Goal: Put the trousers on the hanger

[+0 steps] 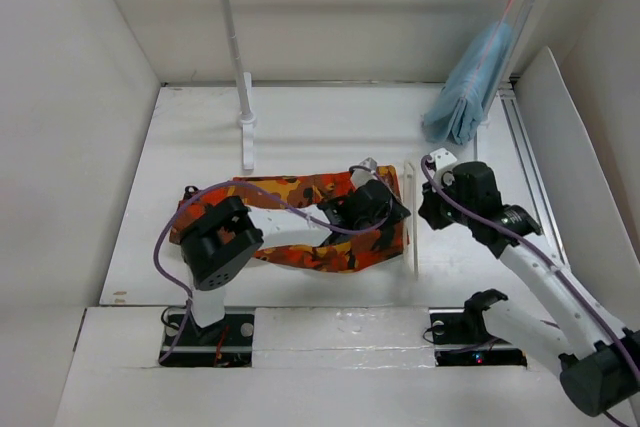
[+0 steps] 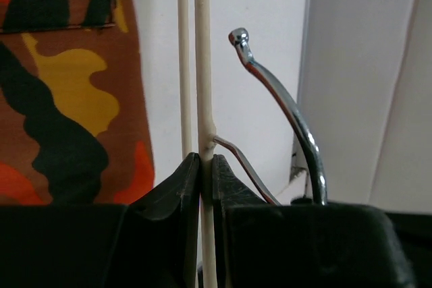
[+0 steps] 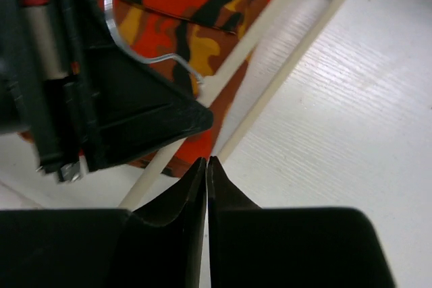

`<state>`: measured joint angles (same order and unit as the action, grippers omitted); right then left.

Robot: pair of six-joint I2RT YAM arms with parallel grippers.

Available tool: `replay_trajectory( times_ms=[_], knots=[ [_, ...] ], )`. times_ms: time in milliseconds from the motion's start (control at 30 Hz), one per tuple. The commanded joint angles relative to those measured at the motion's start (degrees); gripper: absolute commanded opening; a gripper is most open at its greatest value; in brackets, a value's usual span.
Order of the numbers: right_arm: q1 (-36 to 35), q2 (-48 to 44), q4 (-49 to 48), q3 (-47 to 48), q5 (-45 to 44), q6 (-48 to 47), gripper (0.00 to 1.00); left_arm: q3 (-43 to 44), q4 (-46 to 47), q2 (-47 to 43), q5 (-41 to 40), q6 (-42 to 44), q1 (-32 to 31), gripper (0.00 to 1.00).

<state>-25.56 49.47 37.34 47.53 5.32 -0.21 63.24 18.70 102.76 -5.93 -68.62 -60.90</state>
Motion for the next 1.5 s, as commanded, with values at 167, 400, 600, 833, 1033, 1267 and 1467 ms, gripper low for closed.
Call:
replay_trajectory(
  times_ms=[167,400,600,833,1033,1267,1467],
  knots=[
    [14.82,7.03,-22.3,-10.61,20.07,-1.99,0.17,-3.74,10.12,6.13,-11.99,-7.93,-1.23,0.0],
    [17.22,16.96,-31.71,-12.55,25.09,-1.64,0.28,-7.08,12.06,6.14,-14.54,-10.92,-1.23,0.0],
    [15.54,23.64,-38.99,-12.37,25.52,0.12,0.37,-7.08,10.84,5.96,-15.69,-9.7,-1.23,0.0],
    [14.4,29.27,-41.91,-10.97,20.26,5.39,0.41,-7.26,10.31,6.31,-15.07,-9.52,-1.23,0.0],
    [13.78,33.22,-44.9,-10.44,20.95,7.06,0.45,-7.26,9.95,6.57,-14.11,-8.72,-0.71,0.0],
    [11.94,37.45,-46.31,-9.82,21.31,9.7,0.29,-7.26,9.08,7.37,-13.49,-8.02,-0.18,0.0],
    [12.99,35.01,-44.73,-9.03,20.51,10.58,0.0,-7.78,7.15,7.19,-13.58,-6.62,0.88,0.0]
  ],
)
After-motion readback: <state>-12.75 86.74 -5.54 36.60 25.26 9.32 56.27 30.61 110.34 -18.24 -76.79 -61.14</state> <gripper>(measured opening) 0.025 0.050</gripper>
